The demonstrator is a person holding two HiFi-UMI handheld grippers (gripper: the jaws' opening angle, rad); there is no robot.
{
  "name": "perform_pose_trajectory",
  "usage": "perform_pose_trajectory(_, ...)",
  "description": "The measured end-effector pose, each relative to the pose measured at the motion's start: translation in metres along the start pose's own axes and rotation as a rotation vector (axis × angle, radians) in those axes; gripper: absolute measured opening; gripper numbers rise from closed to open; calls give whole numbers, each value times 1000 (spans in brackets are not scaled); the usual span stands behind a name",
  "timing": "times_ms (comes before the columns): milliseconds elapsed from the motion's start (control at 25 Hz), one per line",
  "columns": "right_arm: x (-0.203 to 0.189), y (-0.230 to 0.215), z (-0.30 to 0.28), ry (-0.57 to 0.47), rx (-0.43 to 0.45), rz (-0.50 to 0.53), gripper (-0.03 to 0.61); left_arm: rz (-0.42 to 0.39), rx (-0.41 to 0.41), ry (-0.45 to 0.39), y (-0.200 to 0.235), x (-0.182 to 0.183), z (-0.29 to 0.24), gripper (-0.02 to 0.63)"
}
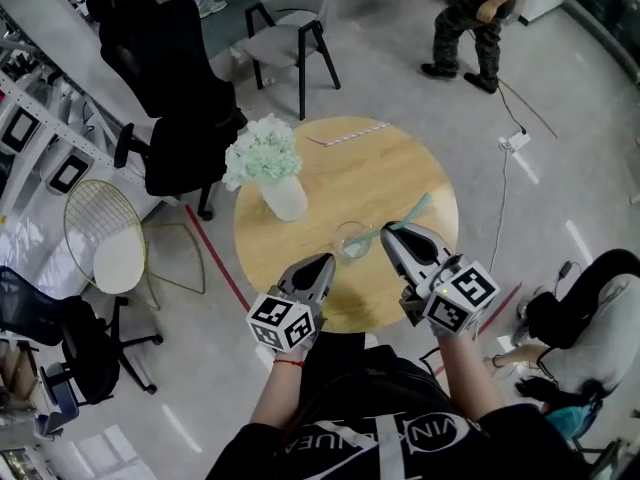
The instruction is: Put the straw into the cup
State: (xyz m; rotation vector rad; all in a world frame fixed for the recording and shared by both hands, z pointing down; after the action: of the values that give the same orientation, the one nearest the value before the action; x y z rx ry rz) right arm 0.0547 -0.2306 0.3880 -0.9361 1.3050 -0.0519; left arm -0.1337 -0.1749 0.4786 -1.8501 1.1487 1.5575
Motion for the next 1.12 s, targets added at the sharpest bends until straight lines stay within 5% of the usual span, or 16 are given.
perform_pose_trajectory(1120, -43, -64, -46, 97, -83, -103, 28, 42, -31, 92, 47, -27, -42, 8)
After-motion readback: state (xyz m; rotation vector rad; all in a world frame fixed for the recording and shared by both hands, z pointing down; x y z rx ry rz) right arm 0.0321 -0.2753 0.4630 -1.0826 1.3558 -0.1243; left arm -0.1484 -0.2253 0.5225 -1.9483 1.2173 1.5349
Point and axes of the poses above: the fingertips, and each gripper's own axes: z backward along the fingers, y to its left, x out of its top, the point moved 7 cm from there along z, backward along the fingers, and after that the axes turned 15 degrees about -z, right-handed, at the moved point
